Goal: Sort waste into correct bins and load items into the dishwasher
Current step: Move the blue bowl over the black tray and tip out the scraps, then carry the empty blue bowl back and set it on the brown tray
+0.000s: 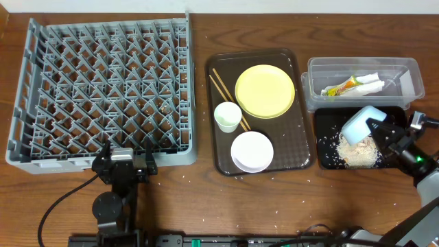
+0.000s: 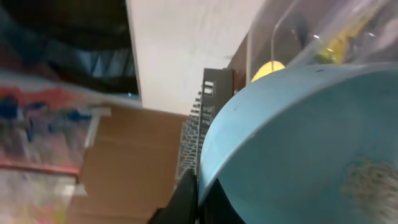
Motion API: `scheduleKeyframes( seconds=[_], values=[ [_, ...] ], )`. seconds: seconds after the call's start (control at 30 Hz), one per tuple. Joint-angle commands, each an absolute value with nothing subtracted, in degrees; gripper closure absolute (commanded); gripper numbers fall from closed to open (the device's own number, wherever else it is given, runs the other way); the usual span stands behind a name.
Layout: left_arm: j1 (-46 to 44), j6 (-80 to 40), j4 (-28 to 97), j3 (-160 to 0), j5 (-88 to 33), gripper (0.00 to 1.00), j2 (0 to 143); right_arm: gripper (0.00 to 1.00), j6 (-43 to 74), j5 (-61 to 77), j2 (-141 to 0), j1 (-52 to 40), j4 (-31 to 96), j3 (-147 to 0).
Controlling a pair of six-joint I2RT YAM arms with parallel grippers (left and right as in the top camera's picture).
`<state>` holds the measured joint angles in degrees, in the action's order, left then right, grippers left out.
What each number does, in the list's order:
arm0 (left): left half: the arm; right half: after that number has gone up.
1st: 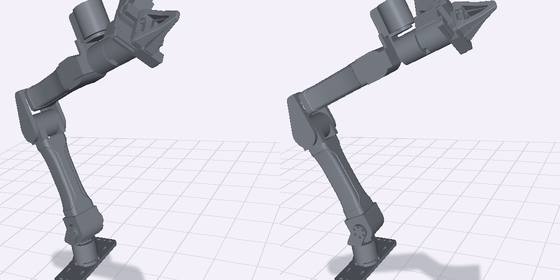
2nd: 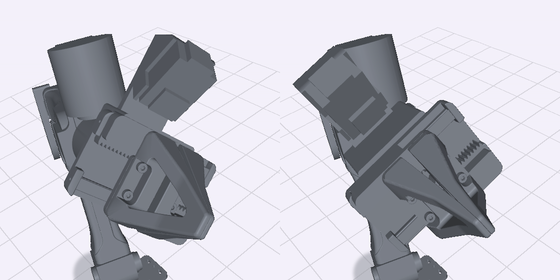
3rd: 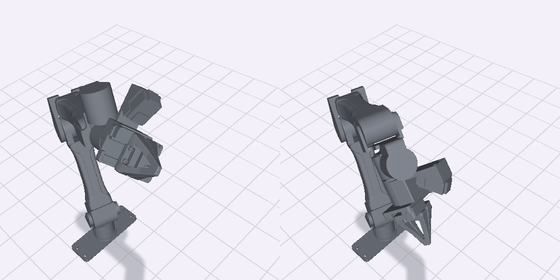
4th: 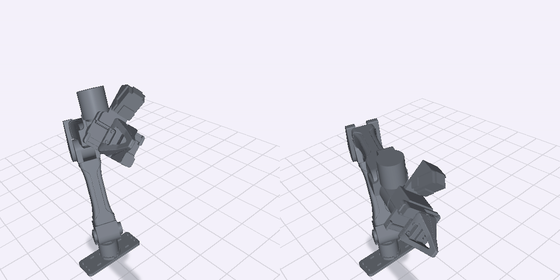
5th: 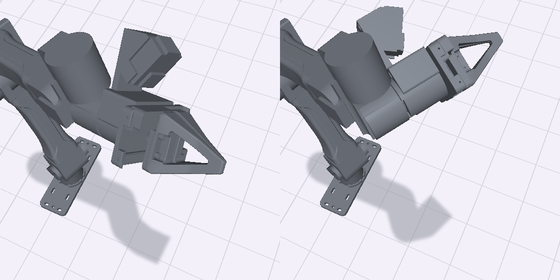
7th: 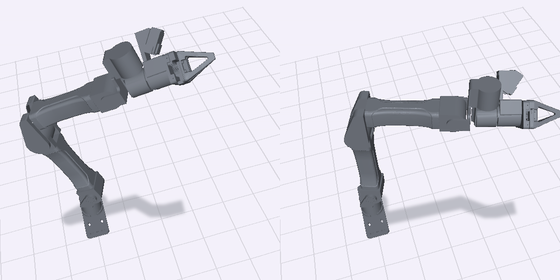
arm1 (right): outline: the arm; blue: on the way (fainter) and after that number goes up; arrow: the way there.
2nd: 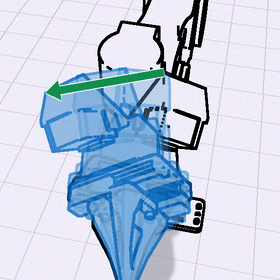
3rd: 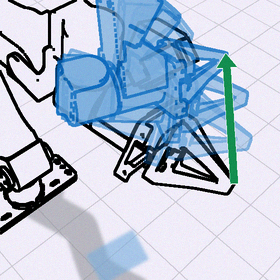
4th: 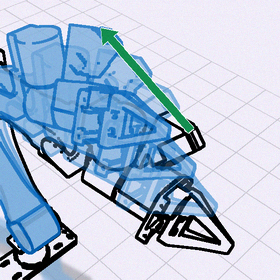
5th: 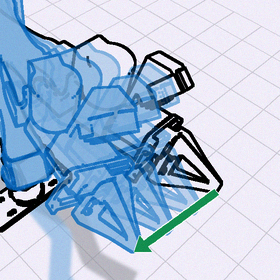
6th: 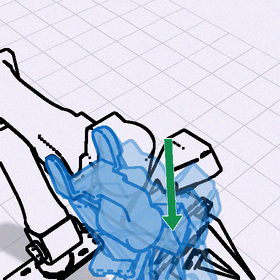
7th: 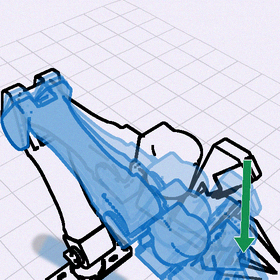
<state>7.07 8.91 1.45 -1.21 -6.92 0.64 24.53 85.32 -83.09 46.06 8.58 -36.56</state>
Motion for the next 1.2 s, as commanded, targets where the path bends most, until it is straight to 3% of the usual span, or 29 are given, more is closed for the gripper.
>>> scheduleKeyframes(
  seconds=[0.0, 0.47, 1.17],
  values=[
    [7.31, 9.21, 3.36, -0.23, -7.49, 0.05, 0.34, 0.99, 31.97, 85.60, -82.76, 46.81, 8.36, -36.32],
    [7.31, 9.19, 3.36, -0.23, -7.51, 0.05, 0.34, 0.99, 48.93, 83.92, -82.76, 47.59, -1.19, -36.32],
    [7.31, 9.21, 3.36, -0.23, -7.51, 0.05, 0.34, 0.99, 49.67, 85.08, -82.70, 42.72, -8.58, -36.32]
  ],
)
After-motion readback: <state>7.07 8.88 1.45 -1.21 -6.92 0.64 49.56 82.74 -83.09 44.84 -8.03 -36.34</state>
